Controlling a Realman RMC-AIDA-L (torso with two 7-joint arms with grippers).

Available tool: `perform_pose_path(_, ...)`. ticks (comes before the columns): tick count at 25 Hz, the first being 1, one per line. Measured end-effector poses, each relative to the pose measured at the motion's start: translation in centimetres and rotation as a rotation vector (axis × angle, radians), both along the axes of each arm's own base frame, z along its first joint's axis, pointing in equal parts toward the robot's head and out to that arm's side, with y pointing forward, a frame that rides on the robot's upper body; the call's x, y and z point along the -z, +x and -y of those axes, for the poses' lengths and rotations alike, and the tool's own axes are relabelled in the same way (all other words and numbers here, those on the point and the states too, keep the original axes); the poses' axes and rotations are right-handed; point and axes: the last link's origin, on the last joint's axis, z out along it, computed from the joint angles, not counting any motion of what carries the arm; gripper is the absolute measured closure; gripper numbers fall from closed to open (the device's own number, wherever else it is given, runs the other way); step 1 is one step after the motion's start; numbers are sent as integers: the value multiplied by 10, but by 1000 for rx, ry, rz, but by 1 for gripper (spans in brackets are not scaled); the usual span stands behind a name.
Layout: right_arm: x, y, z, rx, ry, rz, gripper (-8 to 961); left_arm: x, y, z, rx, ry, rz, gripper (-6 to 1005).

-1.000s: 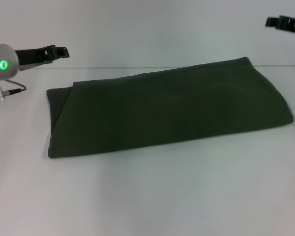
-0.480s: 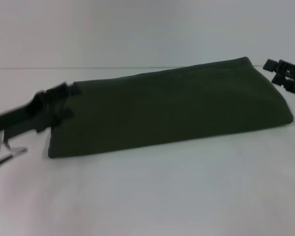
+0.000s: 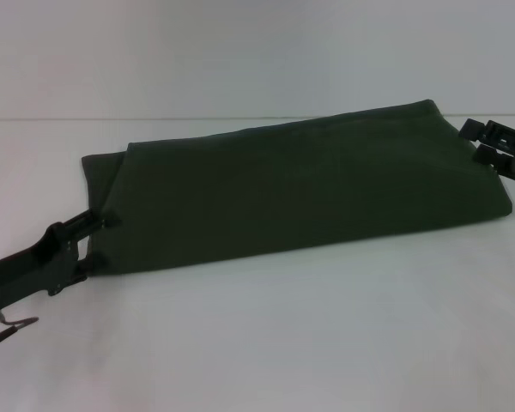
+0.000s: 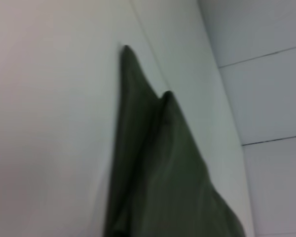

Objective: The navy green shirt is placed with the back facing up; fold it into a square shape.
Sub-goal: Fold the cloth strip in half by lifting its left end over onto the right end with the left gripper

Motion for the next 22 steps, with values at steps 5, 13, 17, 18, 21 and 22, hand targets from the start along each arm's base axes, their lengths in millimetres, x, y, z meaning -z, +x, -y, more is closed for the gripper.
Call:
perform_pose_path(5, 0, -1, 1, -7, -4, -7, 179, -3, -2, 4, 2, -13, 11, 109)
perform_pose_path(13, -1, 3, 3, 9, 0, -12, 178, -20, -17, 21, -115, -88, 82, 108)
perform_pose_path(17, -1, 5, 3, 16, 3, -7, 179, -15, -21, 19, -168, -94, 94, 108)
perform_pose_path(18, -1, 6, 3, 16, 5, -3, 179, -14, -21, 18, -178, -95, 99, 108)
perform_pose_path(21, -2, 7, 2, 21, 15, 6, 179, -9, -21, 17, -191, -96, 108, 108)
perform_pose_path(22, -2, 8, 2, 24, 17, 8, 178, -8, -21, 17, -194, -98, 113, 108)
